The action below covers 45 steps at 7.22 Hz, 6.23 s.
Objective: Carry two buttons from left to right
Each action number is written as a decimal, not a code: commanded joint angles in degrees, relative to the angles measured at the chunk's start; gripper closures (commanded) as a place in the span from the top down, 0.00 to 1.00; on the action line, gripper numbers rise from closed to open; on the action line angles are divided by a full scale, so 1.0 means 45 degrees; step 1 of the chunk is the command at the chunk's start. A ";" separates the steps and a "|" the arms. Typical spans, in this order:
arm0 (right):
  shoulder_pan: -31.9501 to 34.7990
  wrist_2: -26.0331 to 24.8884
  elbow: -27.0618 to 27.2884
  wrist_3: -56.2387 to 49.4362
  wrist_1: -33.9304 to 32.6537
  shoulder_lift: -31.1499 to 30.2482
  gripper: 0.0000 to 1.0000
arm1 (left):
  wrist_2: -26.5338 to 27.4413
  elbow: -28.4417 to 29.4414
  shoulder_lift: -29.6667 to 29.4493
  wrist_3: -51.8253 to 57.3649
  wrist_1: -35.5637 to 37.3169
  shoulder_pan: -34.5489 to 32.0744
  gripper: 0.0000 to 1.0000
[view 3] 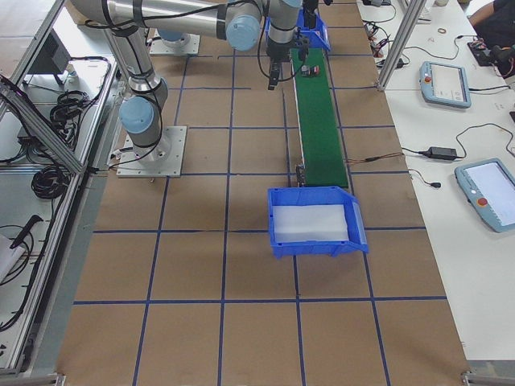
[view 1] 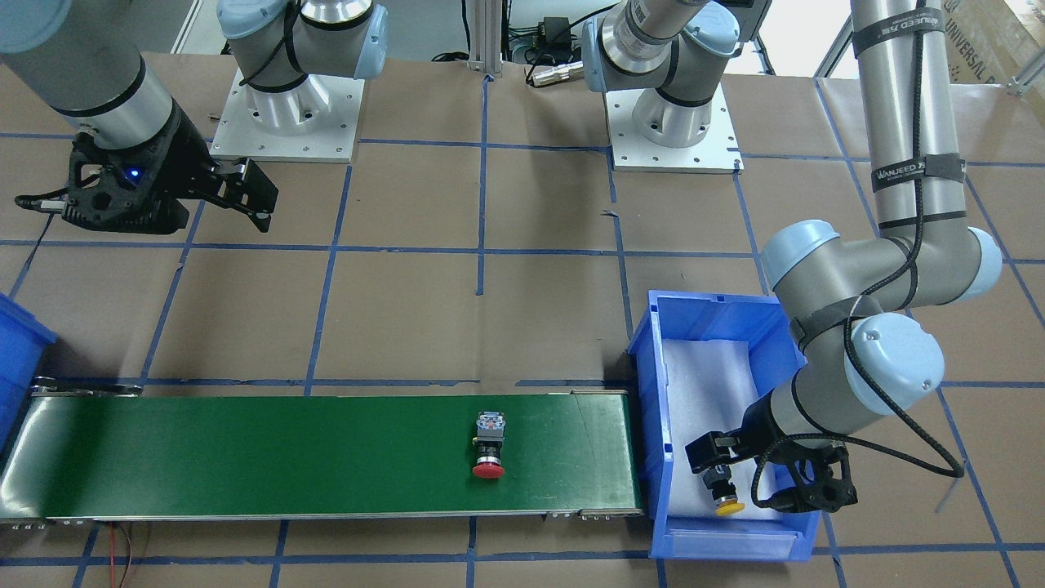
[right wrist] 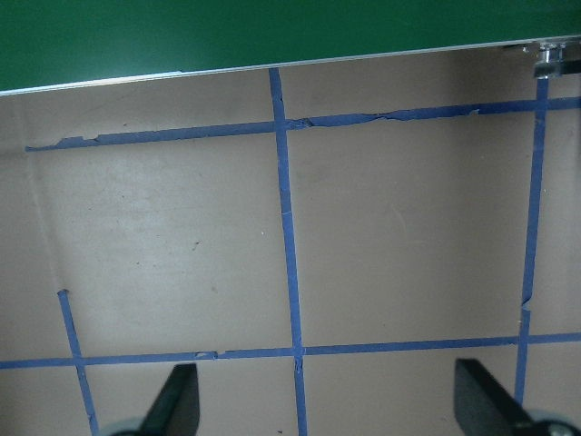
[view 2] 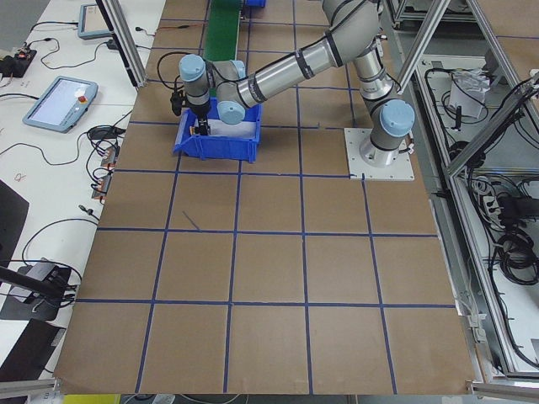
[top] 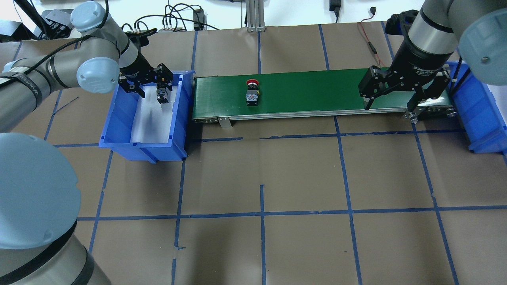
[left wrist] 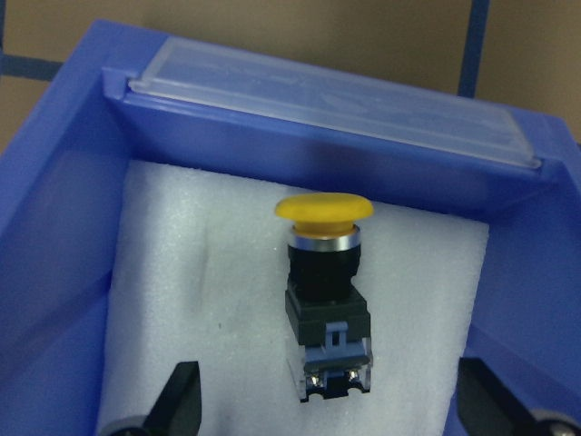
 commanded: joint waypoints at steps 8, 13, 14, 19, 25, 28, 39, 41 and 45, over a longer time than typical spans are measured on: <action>0.0000 0.0000 0.0000 -0.0011 0.0040 0.0035 1.00 | 0.0085 -0.0145 -0.0328 0.0152 0.0389 0.0019 0.34; 0.0000 0.0000 0.0019 -0.0031 0.0040 0.0035 1.00 | 0.1191 -0.0106 0.1209 0.0973 -0.0832 0.0019 0.21; 0.0000 0.0000 0.0019 -0.0011 0.0040 0.0035 1.00 | 0.1198 -0.0106 0.1931 0.0799 -0.1769 0.0019 0.21; 0.0000 0.0000 0.0019 -0.0030 0.0040 0.0035 1.00 | 0.0515 -0.0067 0.4263 -0.1991 -0.4144 -0.2005 0.22; 0.0000 0.0000 0.0000 0.0028 0.0041 0.0016 1.00 | 0.0592 -0.0028 0.2213 -0.2192 -0.1682 -0.3555 0.24; 0.0000 0.0019 -0.0059 0.0028 0.0021 -0.0023 1.00 | 0.0515 0.0011 0.1062 -0.2191 -0.0045 -0.3555 0.24; 0.0078 0.0000 -0.0039 0.0067 -0.1908 0.0620 1.00 | 0.0065 -0.0477 0.0883 -0.2094 -0.0002 -0.3574 1.00; 0.0291 0.0000 -0.0039 0.0125 -0.3385 0.1456 1.00 | 0.0162 -0.0205 0.1407 -0.1667 -0.0060 -0.3555 1.00; 0.0977 0.0662 -0.0078 0.1199 -0.5815 0.3799 1.00 | 0.1237 -0.0845 0.5089 -0.0186 -0.5313 -0.0853 1.00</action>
